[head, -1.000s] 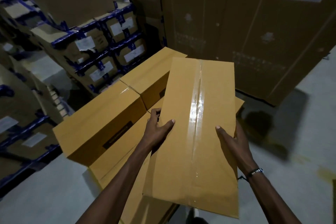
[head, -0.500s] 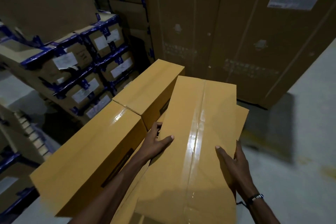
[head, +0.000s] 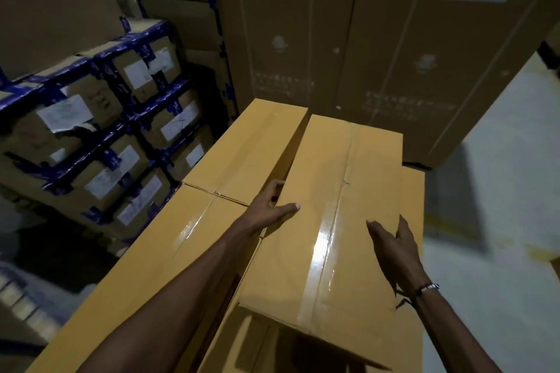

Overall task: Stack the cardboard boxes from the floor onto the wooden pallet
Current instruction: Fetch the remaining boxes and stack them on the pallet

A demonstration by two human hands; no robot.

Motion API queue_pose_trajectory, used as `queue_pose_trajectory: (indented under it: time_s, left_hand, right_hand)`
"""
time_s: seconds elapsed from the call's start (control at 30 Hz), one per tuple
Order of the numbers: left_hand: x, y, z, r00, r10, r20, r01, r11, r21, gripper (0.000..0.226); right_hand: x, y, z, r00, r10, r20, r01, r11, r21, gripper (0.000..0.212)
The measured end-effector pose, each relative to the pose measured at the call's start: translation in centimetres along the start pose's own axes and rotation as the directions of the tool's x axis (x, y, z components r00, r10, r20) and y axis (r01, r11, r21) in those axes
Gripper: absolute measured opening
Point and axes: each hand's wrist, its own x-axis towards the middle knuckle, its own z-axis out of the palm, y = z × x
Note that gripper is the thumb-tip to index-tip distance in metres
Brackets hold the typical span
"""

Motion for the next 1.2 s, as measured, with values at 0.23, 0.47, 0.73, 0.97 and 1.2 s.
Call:
queue_pose_trajectory:
  time_s: [0.23, 0.47, 0.73, 0.97, 1.2]
  left_hand:
    - [7.9, -5.2, -1.6, 1.0, -0.025, -0.002, 0.025, 0.984, 0.176, 0.101]
    - [13.3, -9.3, -2.4, 1.0, -0.017, -0.026, 0.024, 0.96, 0.279, 0.098]
    - [15.8, -13.6, -2.5, 1.0, 0.023, -0.01, -0.016, 0.902, 0.431, 0.102]
    - [16.2, -15.0, -2.4, 0.996, 0.089, -0.024, -0.07, 0.901, 0.427, 0.097]
    - [16.0, -14.9, -2.7, 0.993, 0.115, 0.0, -0.105, 0.909, 0.404, 0.107]
  right_hand:
    - [6.4, 1.8, 4.3, 0.997, 0.075, -0.027, -0.076, 0.996, -0.04, 0.095]
    - [10.8, 3.6, 8.2, 0.992, 0.121, -0.022, -0.121, 0.993, -0.007, 0.098]
    - [12.9, 5.7, 11.2, 0.992, 0.121, -0.043, -0.124, 0.99, -0.07, 0.092]
    - [13.2, 5.5, 12.3, 0.993, 0.104, -0.062, -0.111, 0.986, -0.125, 0.094]
    - [11.0, 6.0, 12.6, 0.997, 0.079, -0.02, -0.081, 0.981, -0.175, 0.098]
